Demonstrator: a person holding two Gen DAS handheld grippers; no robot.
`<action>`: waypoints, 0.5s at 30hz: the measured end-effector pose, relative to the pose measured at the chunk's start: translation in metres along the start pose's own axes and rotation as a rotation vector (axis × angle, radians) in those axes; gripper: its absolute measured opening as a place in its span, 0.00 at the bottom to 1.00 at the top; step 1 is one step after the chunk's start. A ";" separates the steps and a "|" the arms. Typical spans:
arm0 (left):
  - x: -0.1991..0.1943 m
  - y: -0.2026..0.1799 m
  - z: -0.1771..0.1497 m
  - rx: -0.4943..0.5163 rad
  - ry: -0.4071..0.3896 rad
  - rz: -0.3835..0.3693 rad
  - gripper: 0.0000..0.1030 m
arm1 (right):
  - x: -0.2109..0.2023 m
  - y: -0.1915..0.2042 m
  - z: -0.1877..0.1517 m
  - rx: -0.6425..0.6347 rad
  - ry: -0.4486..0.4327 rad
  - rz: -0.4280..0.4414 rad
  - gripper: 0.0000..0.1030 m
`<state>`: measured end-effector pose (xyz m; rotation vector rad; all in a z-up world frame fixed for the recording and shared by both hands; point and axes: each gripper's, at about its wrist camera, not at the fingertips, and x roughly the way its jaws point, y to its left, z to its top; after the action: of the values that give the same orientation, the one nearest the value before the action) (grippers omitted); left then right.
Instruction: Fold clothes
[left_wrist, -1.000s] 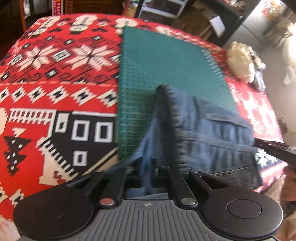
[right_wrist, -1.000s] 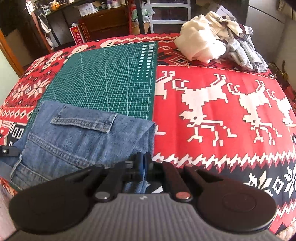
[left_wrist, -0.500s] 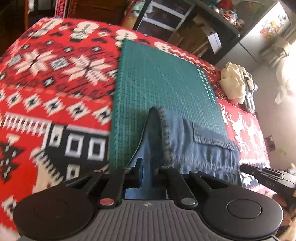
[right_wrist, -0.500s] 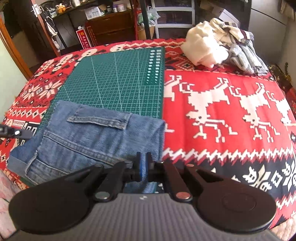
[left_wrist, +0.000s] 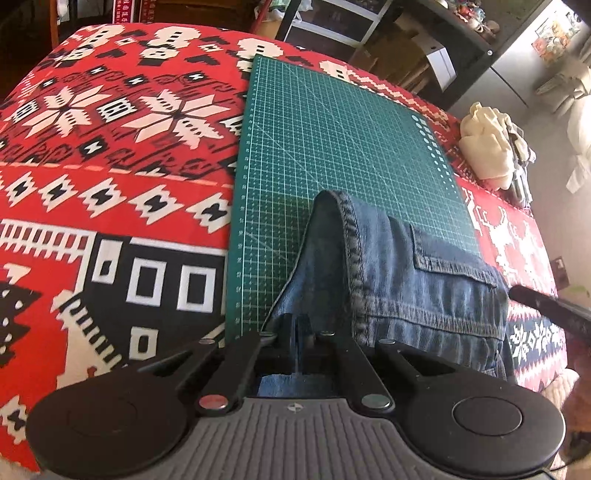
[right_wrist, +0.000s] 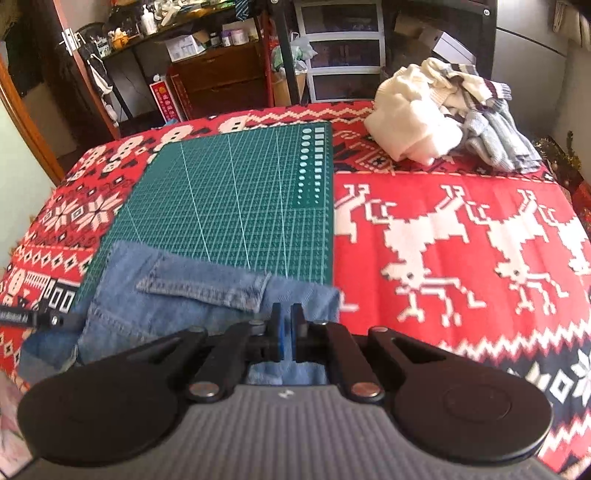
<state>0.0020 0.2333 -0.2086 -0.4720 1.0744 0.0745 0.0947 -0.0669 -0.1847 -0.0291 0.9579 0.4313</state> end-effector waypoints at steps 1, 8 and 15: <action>0.000 0.000 0.000 0.000 0.001 0.002 0.03 | 0.007 0.001 0.000 -0.008 0.012 -0.011 0.03; -0.003 -0.001 -0.002 0.005 0.007 0.010 0.03 | 0.016 -0.010 -0.005 -0.003 -0.020 -0.023 0.13; -0.018 -0.017 0.014 0.032 -0.042 -0.041 0.04 | 0.008 -0.018 0.001 0.028 -0.023 -0.067 0.13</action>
<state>0.0096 0.2274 -0.1816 -0.4619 1.0230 0.0305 0.1055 -0.0803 -0.1935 -0.0310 0.9377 0.3561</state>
